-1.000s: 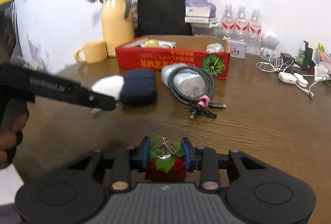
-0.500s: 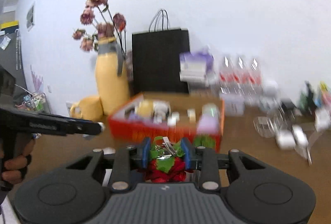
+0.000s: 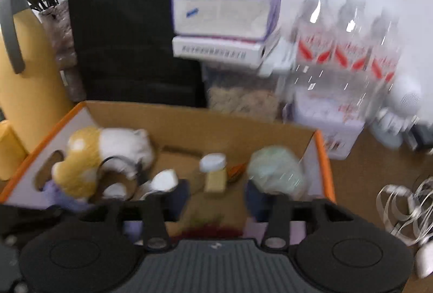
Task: Organize objects
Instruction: 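Drop the strawberry plush and white disc into the box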
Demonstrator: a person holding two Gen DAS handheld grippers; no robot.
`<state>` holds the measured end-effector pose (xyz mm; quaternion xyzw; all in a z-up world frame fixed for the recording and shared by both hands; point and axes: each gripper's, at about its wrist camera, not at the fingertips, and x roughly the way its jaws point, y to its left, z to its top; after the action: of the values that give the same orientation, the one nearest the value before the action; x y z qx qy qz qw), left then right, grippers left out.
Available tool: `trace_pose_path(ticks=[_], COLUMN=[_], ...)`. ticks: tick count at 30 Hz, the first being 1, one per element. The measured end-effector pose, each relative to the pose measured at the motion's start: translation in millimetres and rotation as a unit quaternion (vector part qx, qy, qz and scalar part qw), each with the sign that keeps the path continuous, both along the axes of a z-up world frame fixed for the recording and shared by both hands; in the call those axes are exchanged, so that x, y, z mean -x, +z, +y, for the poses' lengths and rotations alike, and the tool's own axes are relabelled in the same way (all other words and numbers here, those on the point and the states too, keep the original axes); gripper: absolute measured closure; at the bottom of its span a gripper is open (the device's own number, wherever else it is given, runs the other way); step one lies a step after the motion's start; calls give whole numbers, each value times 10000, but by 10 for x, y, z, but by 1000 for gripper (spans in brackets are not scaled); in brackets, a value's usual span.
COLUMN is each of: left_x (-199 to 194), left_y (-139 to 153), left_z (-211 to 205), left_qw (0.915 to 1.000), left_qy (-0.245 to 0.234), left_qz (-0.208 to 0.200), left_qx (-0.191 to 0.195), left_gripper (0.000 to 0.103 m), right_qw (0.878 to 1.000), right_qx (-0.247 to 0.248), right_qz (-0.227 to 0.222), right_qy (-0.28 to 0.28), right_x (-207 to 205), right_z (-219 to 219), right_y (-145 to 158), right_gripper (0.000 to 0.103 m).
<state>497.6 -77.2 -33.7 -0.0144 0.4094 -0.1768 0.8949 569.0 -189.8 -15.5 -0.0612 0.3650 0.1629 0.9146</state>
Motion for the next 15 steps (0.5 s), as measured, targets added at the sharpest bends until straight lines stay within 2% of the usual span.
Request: trace_pose_path(ticks=[2, 5, 7, 8, 9, 10, 12, 15], left_x=[131, 498, 888, 1113, 1292, 1500, 1906, 2508], left_y=[118, 451, 705, 812, 888, 956, 1014, 932], left_z=[56, 181, 267, 309, 343, 378, 447, 537], left_qw=[9998, 9981, 9939, 9908, 9882, 9862, 9831, 9784], left_qy=[117, 324, 501, 572, 624, 635, 706, 1024], left_qz=[-154, -493, -967, -1215, -1379, -1501, -1635, -1744], left_qx=[22, 154, 159, 178, 230, 304, 413, 429], left_gripper=[47, 43, 30, 19, 13, 11, 5, 1], right_qw=[9996, 9972, 9935, 9915, 9900, 9890, 9875, 9857], right_qx=[-149, -447, -611, -703, -779, -834, -887, -956], right_qz=[-217, -597, -957, -1094, -1174, -1218, -1268, -1268], right_qy=[-54, -63, -109, -95, -11, 121, 316, 565], right_x=[64, 337, 637, 810, 984, 1176, 1569, 2194], right_z=[-59, -224, -363, -435, -493, -553, -655, -788], right_y=[109, 418, 666, 775, 871, 943, 1011, 965], right_gripper=[42, 38, 26, 23, 19, 18, 16, 14])
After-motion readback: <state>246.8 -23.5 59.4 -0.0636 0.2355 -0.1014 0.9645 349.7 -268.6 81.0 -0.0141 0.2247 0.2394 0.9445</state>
